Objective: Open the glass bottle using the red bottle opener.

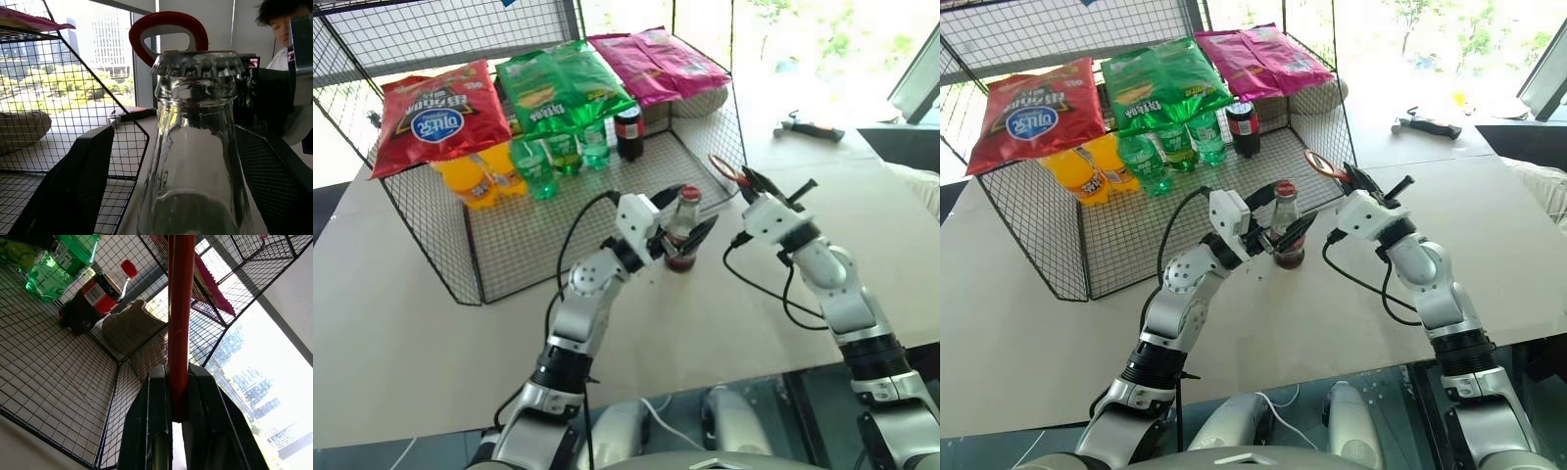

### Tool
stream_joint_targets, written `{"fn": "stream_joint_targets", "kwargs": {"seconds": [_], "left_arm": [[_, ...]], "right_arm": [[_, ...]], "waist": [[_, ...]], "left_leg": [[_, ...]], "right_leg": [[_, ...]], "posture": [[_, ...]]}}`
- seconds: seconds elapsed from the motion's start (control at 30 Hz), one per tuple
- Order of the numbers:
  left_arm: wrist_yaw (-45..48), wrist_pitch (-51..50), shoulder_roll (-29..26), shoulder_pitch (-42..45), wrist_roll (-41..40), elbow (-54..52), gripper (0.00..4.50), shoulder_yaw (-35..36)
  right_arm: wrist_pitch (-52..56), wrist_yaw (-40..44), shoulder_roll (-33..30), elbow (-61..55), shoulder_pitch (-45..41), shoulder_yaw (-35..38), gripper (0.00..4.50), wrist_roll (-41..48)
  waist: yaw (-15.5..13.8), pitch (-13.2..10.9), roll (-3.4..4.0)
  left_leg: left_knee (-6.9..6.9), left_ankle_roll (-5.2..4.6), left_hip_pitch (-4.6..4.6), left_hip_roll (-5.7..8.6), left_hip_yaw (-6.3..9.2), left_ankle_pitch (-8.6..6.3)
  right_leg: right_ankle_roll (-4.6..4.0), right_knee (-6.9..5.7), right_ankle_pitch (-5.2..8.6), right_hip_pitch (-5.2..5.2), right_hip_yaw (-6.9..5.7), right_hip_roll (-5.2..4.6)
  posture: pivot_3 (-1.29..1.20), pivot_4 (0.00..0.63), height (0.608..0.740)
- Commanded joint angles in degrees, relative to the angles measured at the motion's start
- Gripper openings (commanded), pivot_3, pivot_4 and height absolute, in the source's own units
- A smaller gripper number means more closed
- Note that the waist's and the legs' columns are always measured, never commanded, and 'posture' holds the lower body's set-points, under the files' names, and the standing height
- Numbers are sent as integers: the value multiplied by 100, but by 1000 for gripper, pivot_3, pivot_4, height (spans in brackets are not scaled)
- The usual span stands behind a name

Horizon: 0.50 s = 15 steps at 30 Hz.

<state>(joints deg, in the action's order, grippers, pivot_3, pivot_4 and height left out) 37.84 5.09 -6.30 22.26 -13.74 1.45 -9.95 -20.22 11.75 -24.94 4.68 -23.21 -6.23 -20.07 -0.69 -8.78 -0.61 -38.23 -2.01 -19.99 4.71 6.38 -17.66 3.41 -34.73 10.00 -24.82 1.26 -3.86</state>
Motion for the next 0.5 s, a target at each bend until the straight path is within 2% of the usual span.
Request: {"fn": "stream_joint_targets", "kwargs": {"seconds": [0.03,0.33,0.37,0.4,0.5], "left_arm": [[69,102,26,60,-91,-320,3960,-25],[140,50,2,20,-154,-344,3960,-7],[138,55,-2,19,-149,-334,3470,-10],[137,59,-4,15,-143,-327,3222,-16],[112,40,-30,-20,-68,-296,1814,-56]], "right_arm": [[-126,-114,-7,-49,-64,66,0,11],[-189,-148,1,39,-113,50,0,5],[-189,-149,2,38,-115,49,0,5],[-188,-149,5,32,-117,47,0,6],[-191,-148,24,-19,-122,23,0,-17]], "waist": [[0,0,0],[1,0,0],[1,0,0],[1,0,0],[1,2,0]], "left_leg": [[-1,0,0,0,0,0],[-3,0,0,0,0,0],[-3,0,0,0,-1,0],[-3,0,0,0,-1,0],[-4,0,0,0,-1,0]], "right_leg": [[0,-1,0,0,0,0],[0,-2,0,0,1,0],[0,-2,0,0,1,0],[0,-3,0,0,1,1],[0,-3,0,0,1,0]], "posture": [[0,150,740],[0,150,740],[0,150,740],[0,150,740],[0,150,740]]}}
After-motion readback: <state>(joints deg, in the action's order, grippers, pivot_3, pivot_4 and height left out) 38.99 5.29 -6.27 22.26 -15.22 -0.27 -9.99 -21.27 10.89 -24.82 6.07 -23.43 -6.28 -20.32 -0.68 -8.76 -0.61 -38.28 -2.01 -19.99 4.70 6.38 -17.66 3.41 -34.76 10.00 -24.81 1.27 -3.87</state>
